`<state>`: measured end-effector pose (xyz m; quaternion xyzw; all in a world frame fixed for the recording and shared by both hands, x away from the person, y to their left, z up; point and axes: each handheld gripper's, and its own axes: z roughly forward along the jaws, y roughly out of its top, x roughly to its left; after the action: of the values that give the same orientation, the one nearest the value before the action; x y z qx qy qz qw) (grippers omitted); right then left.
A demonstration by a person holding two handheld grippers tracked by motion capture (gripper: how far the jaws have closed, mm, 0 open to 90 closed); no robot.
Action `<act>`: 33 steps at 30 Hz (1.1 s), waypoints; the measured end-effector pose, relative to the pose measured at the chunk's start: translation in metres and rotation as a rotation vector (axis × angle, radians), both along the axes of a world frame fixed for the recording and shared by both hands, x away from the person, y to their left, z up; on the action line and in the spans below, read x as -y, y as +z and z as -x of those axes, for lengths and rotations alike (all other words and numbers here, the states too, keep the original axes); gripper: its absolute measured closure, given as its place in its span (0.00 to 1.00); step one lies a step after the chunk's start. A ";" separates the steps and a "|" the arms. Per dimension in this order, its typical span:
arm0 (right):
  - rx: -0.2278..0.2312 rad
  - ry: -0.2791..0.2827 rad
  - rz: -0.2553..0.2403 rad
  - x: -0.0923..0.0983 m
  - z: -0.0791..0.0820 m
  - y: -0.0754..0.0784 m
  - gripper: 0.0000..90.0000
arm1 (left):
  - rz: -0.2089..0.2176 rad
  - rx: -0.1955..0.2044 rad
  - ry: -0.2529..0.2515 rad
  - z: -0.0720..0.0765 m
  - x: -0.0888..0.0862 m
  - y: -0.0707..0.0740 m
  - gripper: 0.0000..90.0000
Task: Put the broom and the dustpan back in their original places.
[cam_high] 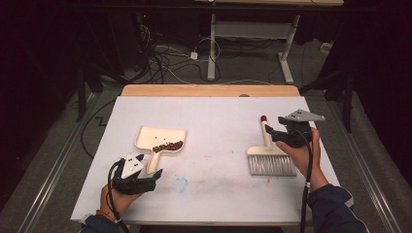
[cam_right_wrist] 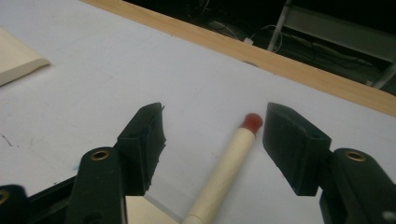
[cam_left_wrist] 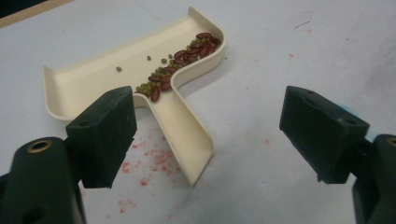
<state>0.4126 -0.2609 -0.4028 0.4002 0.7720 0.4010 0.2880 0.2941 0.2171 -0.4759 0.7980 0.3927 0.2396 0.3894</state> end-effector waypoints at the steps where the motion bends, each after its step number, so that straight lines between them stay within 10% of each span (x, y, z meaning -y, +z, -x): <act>1: 0.001 0.002 0.000 -0.001 0.001 0.000 0.42 | -0.003 0.000 0.000 0.000 0.000 0.000 0.21; 33: 0.084 0.028 -0.014 -0.021 0.014 0.008 0.25 | -0.061 0.013 -0.073 0.003 0.010 -0.002 0.18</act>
<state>0.3990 -0.2399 -0.3944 0.3743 0.7618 0.4270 0.3118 0.2915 0.2069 -0.4781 0.8217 0.3533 0.2420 0.3760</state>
